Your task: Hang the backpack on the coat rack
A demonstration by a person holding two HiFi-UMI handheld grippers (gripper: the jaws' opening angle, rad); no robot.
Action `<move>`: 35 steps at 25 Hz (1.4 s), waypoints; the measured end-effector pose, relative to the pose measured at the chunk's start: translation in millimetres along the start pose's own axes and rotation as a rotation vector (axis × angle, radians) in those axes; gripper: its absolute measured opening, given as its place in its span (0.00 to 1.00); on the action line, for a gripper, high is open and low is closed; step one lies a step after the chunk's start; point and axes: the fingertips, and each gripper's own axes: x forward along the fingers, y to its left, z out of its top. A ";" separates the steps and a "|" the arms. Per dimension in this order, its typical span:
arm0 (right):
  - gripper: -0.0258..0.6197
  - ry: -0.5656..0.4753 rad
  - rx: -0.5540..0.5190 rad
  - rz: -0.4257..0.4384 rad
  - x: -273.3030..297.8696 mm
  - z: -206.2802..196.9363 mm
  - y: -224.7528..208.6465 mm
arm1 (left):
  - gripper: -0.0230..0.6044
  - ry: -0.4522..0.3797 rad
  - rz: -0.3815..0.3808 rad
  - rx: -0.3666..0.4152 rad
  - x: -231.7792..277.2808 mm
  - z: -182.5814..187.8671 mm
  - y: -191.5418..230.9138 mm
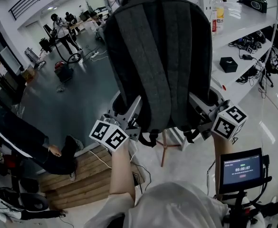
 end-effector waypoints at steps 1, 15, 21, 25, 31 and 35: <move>0.42 0.001 0.003 -0.001 -0.5 -1.4 -0.6 | 0.49 0.003 0.000 -0.002 -0.1 -1.5 0.2; 0.42 0.030 0.013 -0.019 1.9 -26.4 -8.1 | 0.49 0.011 0.021 -0.030 -7.8 -27.2 12.6; 0.42 0.009 0.000 -0.030 4.9 -34.6 -12.8 | 0.49 -0.001 0.042 0.007 -10.2 -31.1 15.3; 0.42 -0.008 0.010 -0.026 6.6 -38.5 -16.9 | 0.49 -0.011 0.056 0.021 -11.4 -32.8 18.3; 0.42 -0.024 0.028 -0.033 10.9 -43.6 -29.3 | 0.49 -0.032 0.069 0.008 -9.5 -38.4 26.4; 0.42 -0.029 0.052 -0.063 8.3 -44.9 -41.8 | 0.49 -0.033 0.063 -0.039 -9.0 -44.8 27.4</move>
